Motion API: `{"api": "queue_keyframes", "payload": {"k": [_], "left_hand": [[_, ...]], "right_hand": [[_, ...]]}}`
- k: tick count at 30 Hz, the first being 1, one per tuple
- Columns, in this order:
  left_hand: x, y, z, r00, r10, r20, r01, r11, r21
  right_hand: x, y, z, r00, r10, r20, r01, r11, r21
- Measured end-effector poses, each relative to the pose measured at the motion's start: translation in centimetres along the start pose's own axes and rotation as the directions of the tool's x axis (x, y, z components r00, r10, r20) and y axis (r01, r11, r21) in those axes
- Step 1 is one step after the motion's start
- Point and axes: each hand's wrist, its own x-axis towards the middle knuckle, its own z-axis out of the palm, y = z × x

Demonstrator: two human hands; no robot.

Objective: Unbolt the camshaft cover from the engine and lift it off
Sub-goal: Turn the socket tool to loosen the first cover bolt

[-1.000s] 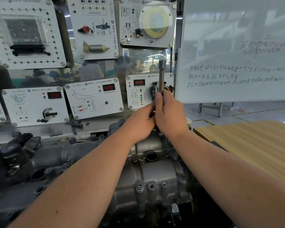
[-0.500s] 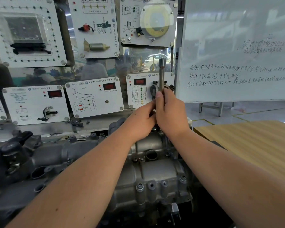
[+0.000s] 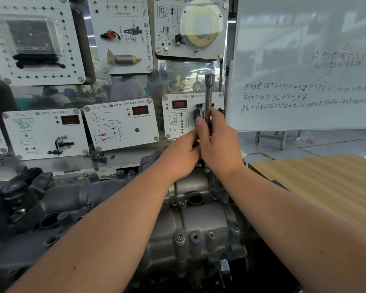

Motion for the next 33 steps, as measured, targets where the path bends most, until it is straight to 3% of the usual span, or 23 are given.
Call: {"api": "queue_keyframes", "payload": {"k": [29, 33], "left_hand": [[0.29, -0.18, 0.22, 1.0, -0.009, -0.013, 0.009, 1.0, 0.017], [0.13, -0.06, 0.28, 1.0, -0.006, -0.013, 0.007, 1.0, 0.019]], "right_hand": [[-0.04, -0.3, -0.15, 0.999, 0.03, 0.009, -0.03, 1.0, -0.008], [-0.17, -0.26, -0.14, 0.999, -0.033, 0.007, 0.034, 0.998, -0.054]]}}
